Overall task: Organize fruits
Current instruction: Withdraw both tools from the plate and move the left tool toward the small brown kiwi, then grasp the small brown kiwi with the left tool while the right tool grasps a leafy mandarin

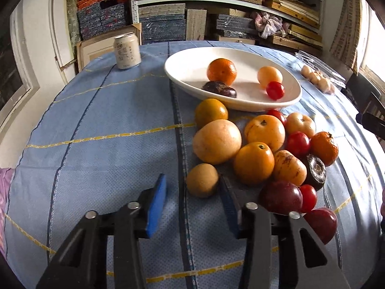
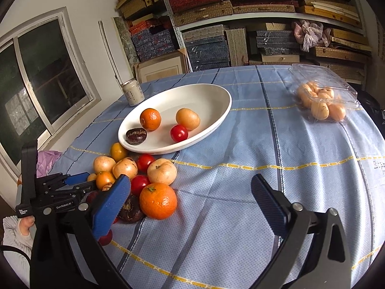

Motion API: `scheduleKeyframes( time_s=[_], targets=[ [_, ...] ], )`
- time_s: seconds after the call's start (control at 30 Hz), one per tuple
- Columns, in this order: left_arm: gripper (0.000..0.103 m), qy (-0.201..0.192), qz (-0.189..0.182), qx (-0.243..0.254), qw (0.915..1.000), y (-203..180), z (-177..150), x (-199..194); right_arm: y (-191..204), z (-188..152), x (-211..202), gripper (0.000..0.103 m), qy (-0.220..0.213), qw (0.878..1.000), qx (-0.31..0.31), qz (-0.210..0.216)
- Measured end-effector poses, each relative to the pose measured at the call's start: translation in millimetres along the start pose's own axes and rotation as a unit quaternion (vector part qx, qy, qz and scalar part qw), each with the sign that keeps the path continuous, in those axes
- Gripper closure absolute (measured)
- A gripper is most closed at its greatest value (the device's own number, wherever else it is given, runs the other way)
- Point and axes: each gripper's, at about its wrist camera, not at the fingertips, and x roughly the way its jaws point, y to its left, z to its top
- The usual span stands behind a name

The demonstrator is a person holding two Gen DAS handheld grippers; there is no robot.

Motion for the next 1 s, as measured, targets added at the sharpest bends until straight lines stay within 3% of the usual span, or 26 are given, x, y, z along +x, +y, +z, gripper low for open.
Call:
scheduleKeyframes(
  time_s=[0.37, 0.47, 0.8, 1.0],
  targets=[
    [0.066, 0.002, -0.011, 0.013, 0.9999, -7.2, 1.8, 2.3, 9.4, -3.2, 6.7, 0.005, 0.016, 1.000, -0.021, 0.004],
    [0.076, -0.001, -0.014, 0.015, 0.9998, -7.8, 2.5, 1.6, 14.1, -5.0, 9.1, 0.005, 0.020, 0.999, -0.033, 0.004],
    [0.076, -0.023, 0.004, 0.006, 0.9997, -1.4, -0.2, -8.8, 29.3, -14.9, 17.5, 0.005, 0.041, 0.997, -0.070, 0.012],
    [0.076, -0.024, -0.005, -0.018, 0.9996, 9.7, 0.8, -12.7, 48.6, -25.4, 31.0, 0.005, 0.067, 0.991, -0.118, 0.005]
  ],
)
